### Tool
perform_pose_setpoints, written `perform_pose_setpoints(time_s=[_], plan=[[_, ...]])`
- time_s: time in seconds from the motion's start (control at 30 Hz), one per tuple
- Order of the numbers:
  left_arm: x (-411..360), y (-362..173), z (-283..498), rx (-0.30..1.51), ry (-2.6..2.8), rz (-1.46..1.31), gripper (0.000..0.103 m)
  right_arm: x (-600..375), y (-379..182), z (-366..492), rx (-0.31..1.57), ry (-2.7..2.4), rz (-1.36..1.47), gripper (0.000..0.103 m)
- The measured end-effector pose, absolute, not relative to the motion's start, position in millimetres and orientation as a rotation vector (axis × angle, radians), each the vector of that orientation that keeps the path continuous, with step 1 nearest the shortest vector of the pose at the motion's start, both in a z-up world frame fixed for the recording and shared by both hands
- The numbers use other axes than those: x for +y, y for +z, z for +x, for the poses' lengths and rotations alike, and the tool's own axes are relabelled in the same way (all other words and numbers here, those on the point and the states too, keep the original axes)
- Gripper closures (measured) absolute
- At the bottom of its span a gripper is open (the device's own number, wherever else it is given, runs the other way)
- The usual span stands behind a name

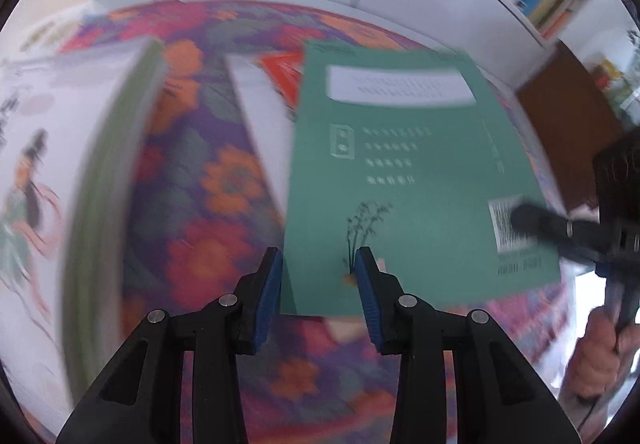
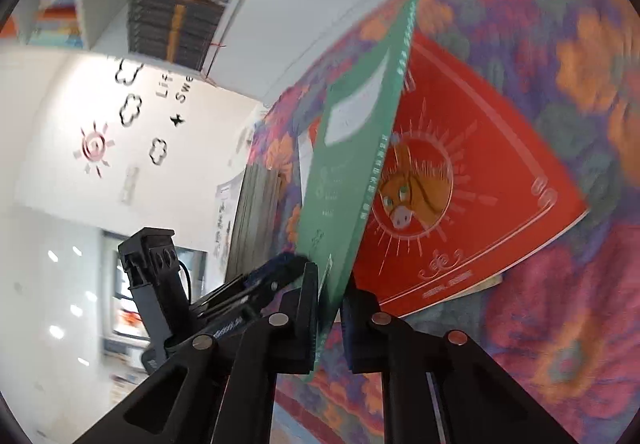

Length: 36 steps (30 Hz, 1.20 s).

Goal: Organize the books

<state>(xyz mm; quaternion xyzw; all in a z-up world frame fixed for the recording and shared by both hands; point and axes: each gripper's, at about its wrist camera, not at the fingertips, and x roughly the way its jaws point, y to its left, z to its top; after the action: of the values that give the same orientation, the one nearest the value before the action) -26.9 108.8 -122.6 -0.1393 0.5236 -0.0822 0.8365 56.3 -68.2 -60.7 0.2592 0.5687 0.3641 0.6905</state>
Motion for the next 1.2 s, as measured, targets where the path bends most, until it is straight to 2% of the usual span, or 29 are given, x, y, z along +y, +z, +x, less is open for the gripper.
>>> perform_pose_setpoints(time_s=[0.33,0.47,0.6,0.7,0.77,0.93,1.03,1.2], plan=[[28,-126,-65,1.072,-0.561,-0.575,0.07,-84,46,18,1.173,0.771,0.277,0.091],[28,-128,-106,1.087,-0.48,-0.501,0.07,-64,66,-32,1.151,0.761,0.036,0.088],[59,-138,-151,1.174,-0.263,-0.309,0.072,-41,33,-82,1.246,0.85,-0.059,0.091],[80,-137,-172,1.178,-0.242,-0.341,0.072,-14,8,-109,1.231,0.854,-0.204,0.091],[89,-130,-179,1.133,-0.224,-0.339,0.072,-8,-3,-112,1.26,0.873,-0.198,0.091],[91,-118,-174,1.076,-0.208,-0.331,0.072,-18,-18,-80,1.257,0.765,-0.217,0.088],[79,-118,-165,1.079,-0.214,-0.304,0.072,-34,-29,-50,1.258,0.691,-0.224,0.08],[76,-122,-162,1.113,-0.254,-0.303,0.072,-73,-53,-10,1.271,0.548,-0.207,0.08]])
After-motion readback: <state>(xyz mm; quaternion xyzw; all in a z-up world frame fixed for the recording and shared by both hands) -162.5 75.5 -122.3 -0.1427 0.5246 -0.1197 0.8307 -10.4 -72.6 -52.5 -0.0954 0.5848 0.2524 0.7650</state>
